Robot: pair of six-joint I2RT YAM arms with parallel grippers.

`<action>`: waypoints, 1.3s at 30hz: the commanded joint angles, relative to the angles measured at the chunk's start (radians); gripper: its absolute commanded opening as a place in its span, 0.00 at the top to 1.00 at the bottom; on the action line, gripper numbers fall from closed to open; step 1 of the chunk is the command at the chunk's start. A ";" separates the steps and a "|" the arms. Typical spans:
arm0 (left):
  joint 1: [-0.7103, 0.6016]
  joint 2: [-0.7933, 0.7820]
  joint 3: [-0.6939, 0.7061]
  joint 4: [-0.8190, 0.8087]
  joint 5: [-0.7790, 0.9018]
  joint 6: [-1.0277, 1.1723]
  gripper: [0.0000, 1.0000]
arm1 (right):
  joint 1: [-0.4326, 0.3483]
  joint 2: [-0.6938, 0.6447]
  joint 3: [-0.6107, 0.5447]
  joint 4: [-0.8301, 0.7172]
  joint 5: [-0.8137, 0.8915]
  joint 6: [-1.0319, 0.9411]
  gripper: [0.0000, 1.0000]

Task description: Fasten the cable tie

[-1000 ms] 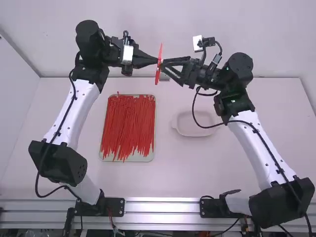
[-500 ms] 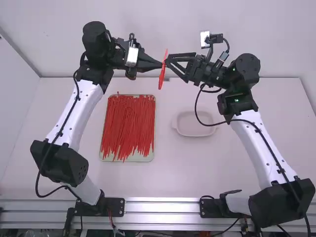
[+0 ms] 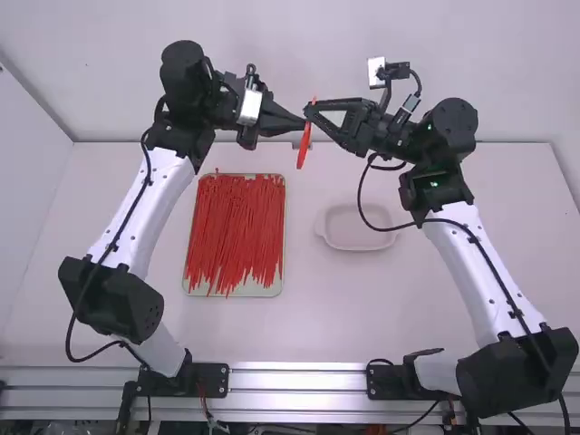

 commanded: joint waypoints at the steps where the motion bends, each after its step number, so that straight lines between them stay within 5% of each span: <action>1: -0.013 -0.006 -0.001 -0.001 0.021 -0.003 0.98 | -0.003 0.000 -0.001 0.007 -0.002 0.003 0.96; 15: -0.019 -0.006 -0.001 -0.038 0.021 0.006 0.98 | -0.003 0.000 -0.001 0.015 -0.006 0.024 1.00; 25: -0.016 -0.006 -0.006 -0.229 0.018 0.160 0.98 | -0.003 0.000 -0.001 0.041 -0.006 0.049 1.00; 39: -0.012 -0.006 -0.081 -0.229 0.018 0.152 0.98 | -0.005 0.000 -0.001 0.087 0.006 0.082 1.00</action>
